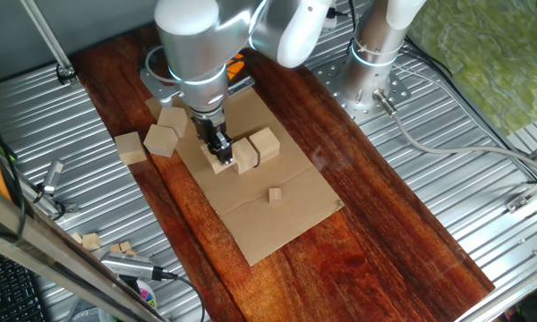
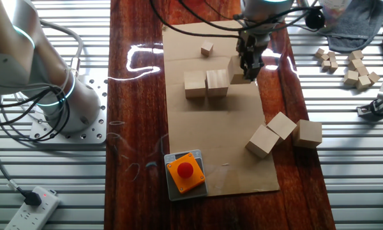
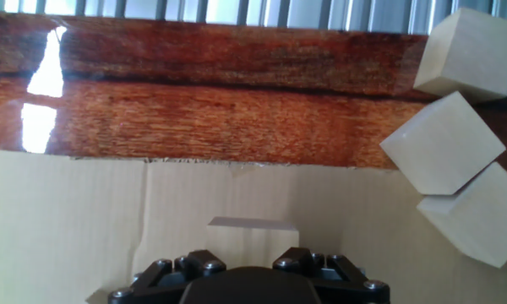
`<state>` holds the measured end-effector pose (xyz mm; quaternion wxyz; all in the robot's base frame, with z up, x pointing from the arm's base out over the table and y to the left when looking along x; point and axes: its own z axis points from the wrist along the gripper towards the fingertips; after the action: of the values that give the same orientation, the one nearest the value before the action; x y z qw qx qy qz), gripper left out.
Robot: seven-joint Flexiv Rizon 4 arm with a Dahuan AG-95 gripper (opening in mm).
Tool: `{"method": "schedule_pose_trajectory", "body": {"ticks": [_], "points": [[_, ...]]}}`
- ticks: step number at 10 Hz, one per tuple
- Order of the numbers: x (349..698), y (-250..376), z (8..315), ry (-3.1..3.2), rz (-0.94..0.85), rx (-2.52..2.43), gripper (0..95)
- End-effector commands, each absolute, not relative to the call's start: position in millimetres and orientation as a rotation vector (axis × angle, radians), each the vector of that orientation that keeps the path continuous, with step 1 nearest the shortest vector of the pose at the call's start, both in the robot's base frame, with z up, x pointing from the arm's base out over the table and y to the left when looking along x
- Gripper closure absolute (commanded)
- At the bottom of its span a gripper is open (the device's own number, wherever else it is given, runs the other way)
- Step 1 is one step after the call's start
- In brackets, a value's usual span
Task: Stack the blocks into a pyramid shape
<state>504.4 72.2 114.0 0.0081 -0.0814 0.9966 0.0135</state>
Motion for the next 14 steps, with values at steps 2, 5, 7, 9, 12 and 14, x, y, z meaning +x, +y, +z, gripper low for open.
{"method": "schedule_pose_trajectory", "body": {"ticks": [2, 5, 7, 9, 12, 14], "points": [[505, 72, 109, 3.107, 0.044, -0.258, 95.0], [506, 75, 104, 3.101, 0.041, -0.258, 95.0], [507, 77, 100, 3.097, 0.036, -0.256, 95.0], [507, 76, 95, 3.089, 0.037, -0.262, 95.0], [507, 74, 87, 3.089, 0.035, -0.264, 95.0], [507, 74, 82, 3.088, 0.034, -0.261, 95.0]]}}
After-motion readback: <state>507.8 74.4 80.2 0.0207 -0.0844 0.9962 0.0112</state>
